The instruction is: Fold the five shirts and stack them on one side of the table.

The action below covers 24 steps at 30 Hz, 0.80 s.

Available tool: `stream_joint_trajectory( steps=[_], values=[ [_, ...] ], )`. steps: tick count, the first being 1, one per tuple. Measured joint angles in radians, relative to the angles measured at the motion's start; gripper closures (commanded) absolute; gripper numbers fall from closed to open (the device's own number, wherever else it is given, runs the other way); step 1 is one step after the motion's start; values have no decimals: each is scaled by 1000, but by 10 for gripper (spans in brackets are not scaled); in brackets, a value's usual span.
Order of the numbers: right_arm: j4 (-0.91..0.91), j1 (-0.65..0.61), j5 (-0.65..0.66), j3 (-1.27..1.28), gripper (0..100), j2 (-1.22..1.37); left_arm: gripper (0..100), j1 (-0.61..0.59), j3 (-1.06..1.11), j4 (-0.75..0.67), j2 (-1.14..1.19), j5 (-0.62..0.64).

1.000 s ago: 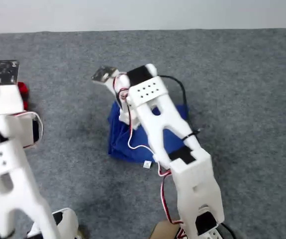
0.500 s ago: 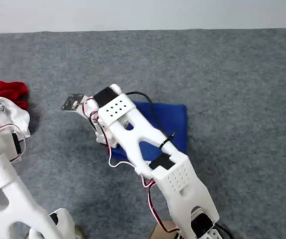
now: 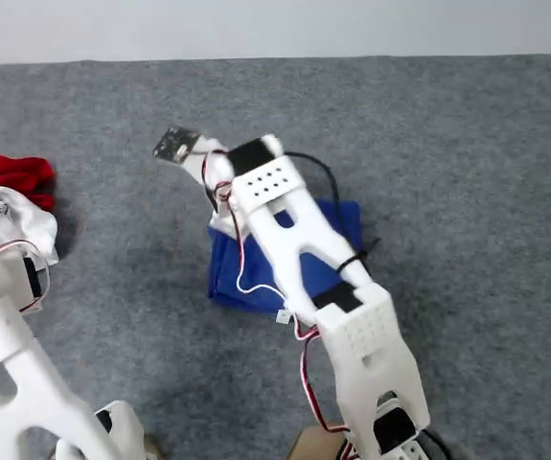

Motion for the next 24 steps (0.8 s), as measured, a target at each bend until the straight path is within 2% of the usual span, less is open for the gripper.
stream_joint_trajectory(
  steps=[5,10,21,24],
  values=[
    [-25,-83,0,0,989,86,993,0,0,0,0,0],
    [-8,-89,0,-18,989,87,993,0,0,0,0,0],
    [241,-49,6,-61,989,-157,993,0,0,0,0,0],
    [261,-51,2,-49,989,-195,993,0,0,0,0,0]
  ],
)
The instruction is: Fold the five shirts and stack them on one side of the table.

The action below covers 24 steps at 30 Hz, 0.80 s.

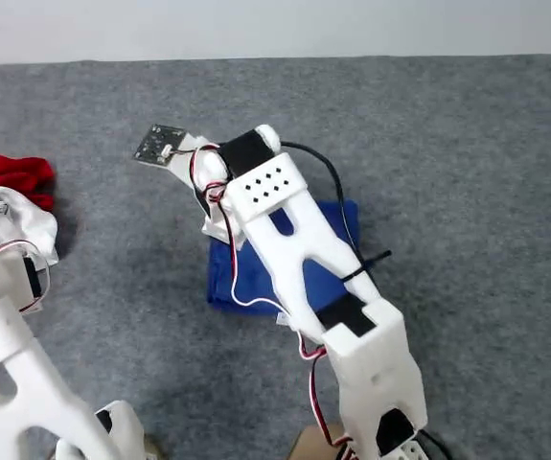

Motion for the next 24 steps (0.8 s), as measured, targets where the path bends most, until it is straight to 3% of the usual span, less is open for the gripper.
stream_joint_trajectory(
  steps=[7,18,24],
  values=[
    [0,-18,-38,97,989,-6,993,0,0,0,0,0],
    [-130,-81,-66,101,989,230,993,0,0,0,0,0],
    [-18,-81,-66,11,989,192,993,0,0,0,0,0]
  ],
)
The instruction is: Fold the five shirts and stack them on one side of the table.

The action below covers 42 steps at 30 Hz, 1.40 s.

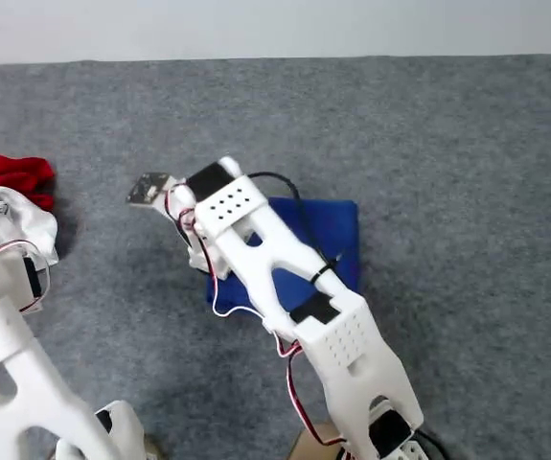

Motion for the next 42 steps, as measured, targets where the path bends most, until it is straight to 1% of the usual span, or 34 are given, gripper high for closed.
stream_joint_trajectory(
  steps=[6,13,16,20,24,35,38,42],
  values=[
    [18,-2,0,2,989,-158,993,0,0,0,0,0],
    [15,-60,-21,239,989,-203,993,0,0,-15,0,0],
    [-44,-84,-44,344,989,-203,993,0,0,-15,0,0],
    [-206,-97,-48,486,989,-203,993,0,0,-15,0,0],
    [-250,-97,-48,505,989,-204,993,0,0,-15,0,0],
    [-52,-89,-52,411,989,-384,994,0,0,6,0,0],
    [17,-55,-87,399,990,-445,994,-6,0,8,-18,0],
    [20,49,-173,414,990,-555,994,-21,5,9,-124,0]
  ],
)
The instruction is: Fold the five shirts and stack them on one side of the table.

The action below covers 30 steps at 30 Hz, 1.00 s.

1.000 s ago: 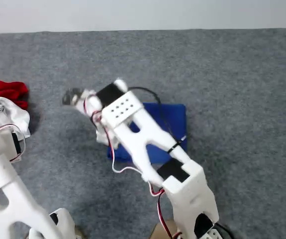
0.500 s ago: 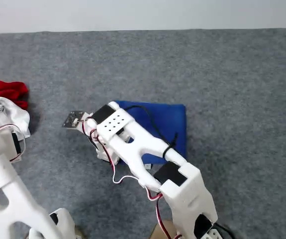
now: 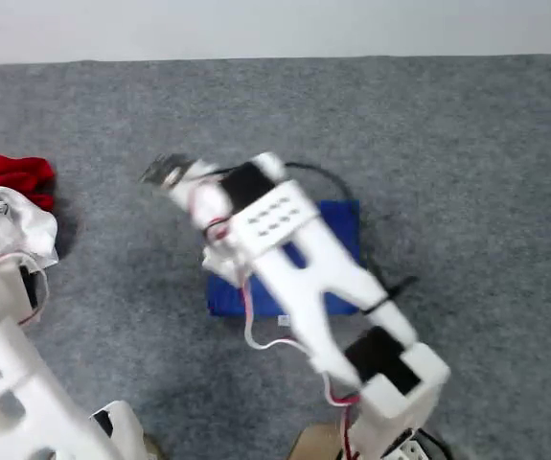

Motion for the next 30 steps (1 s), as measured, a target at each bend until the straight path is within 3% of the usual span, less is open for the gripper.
stream_joint_trajectory(
  steps=[6,10,16,23,30],
  values=[
    [0,206,-117,132,987,-123,993,3,135,0,-152,0],
    [0,299,-158,199,883,-129,993,3,218,3,-193,-29],
    [-46,313,-282,308,722,-129,993,3,281,-9,-198,-91],
    [-155,315,-503,373,719,-51,993,3,382,-110,-196,-100],
    [-163,321,-540,354,719,140,993,3,489,-192,-196,-100]
  ],
)
